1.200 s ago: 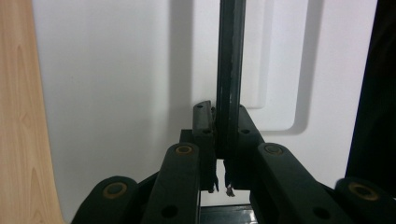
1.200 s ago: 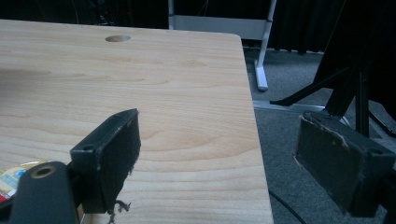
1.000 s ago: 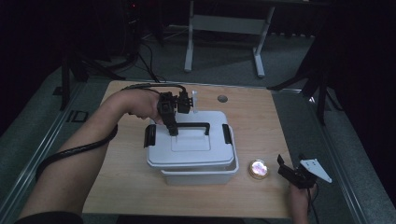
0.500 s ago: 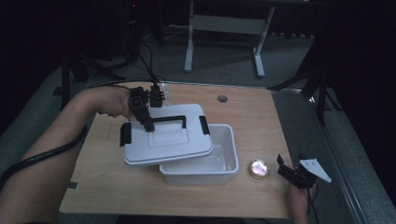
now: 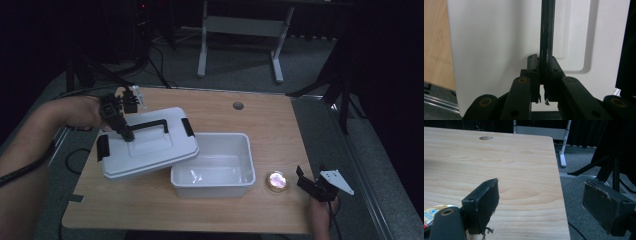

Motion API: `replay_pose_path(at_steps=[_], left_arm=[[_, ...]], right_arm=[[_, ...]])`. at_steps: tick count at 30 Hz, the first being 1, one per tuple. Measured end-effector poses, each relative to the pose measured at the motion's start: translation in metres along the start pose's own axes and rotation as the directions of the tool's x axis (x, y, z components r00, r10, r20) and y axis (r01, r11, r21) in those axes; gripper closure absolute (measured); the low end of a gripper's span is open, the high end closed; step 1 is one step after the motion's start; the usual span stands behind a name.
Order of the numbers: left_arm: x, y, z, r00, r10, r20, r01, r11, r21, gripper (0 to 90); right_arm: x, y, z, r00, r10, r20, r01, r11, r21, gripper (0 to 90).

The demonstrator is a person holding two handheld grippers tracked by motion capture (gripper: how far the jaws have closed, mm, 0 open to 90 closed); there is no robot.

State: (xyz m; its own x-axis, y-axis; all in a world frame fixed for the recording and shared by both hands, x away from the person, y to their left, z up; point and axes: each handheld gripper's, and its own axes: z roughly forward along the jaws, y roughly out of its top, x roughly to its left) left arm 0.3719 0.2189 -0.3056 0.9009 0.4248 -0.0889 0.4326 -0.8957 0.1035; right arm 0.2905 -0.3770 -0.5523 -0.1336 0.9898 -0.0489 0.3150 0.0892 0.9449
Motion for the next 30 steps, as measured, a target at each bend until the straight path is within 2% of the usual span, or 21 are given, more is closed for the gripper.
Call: replay_pose_path(at_steps=[1, 2, 7, 12, 14, 17, 22, 27, 29, 30], left_arm=[[0.005, -0.017, 0.000, 0.9993, -0.038, -0.001, 0.038, 0.9993, 0.002, 83.5], [0.007, -0.025, 0.000, 0.9983, -0.058, -0.009, 0.058, 0.9983, 0.001, 83.5], [0.014, -0.054, 0.001, 0.9935, -0.113, -0.001, 0.113, 0.9935, -0.010, 83.5], [0.022, -0.079, 0.010, 0.9834, -0.182, -0.006, 0.181, 0.9833, -0.012, 83.5], [0.023, -0.082, 0.012, 0.9824, -0.187, -0.001, 0.187, 0.9823, -0.014, 83.5], [0.029, -0.091, 0.021, 0.9774, -0.211, 0.015, 0.211, 0.9770, -0.029, 83.5], [0.034, -0.095, 0.032, 0.9750, -0.221, 0.017, 0.222, 0.9749, -0.022, 83.5], [0.041, -0.096, 0.053, 0.9730, -0.228, 0.033, 0.230, 0.9724, -0.040, 83.5], [0.045, -0.095, 0.061, 0.9708, -0.238, 0.027, 0.239, 0.9699, -0.045, 83.5], [0.046, -0.095, 0.065, 0.9721, -0.233, 0.026, 0.234, 0.9714, -0.042, 83.5]], right_arm=[[0.000, 0.000, 0.000, 1.0000, -0.002, 0.000, 0.002, 1.000, 0.001, 13.7], [0.000, 0.000, 0.000, 1.0000, -0.003, 0.000, 0.003, 1.000, 0.001, 13.7], [0.001, 0.000, 0.001, 1.0000, -0.006, 0.002, 0.006, 1.000, 0.005, 13.8], [0.001, 0.000, 0.001, 1.0000, -0.006, 0.004, 0.006, 1.000, 0.007, 13.8], [0.001, 0.000, 0.001, 1.0000, -0.007, 0.004, 0.007, 1.000, 0.008, 13.8], [0.001, 0.000, 0.001, 0.9999, -0.009, 0.005, 0.009, 1.000, 0.010, 13.8], [0.001, 0.000, 0.001, 0.9999, -0.010, 0.005, 0.010, 1.000, 0.009, 13.8], [0.001, 0.000, 0.001, 1.0000, -0.009, 0.003, 0.009, 1.000, 0.008, 13.8], [0.001, 0.000, 0.001, 1.0000, -0.007, 0.003, 0.007, 1.000, 0.006, 13.8], [0.001, 0.000, 0.001, 1.0000, -0.007, 0.002, 0.007, 1.000, 0.006, 13.8]])
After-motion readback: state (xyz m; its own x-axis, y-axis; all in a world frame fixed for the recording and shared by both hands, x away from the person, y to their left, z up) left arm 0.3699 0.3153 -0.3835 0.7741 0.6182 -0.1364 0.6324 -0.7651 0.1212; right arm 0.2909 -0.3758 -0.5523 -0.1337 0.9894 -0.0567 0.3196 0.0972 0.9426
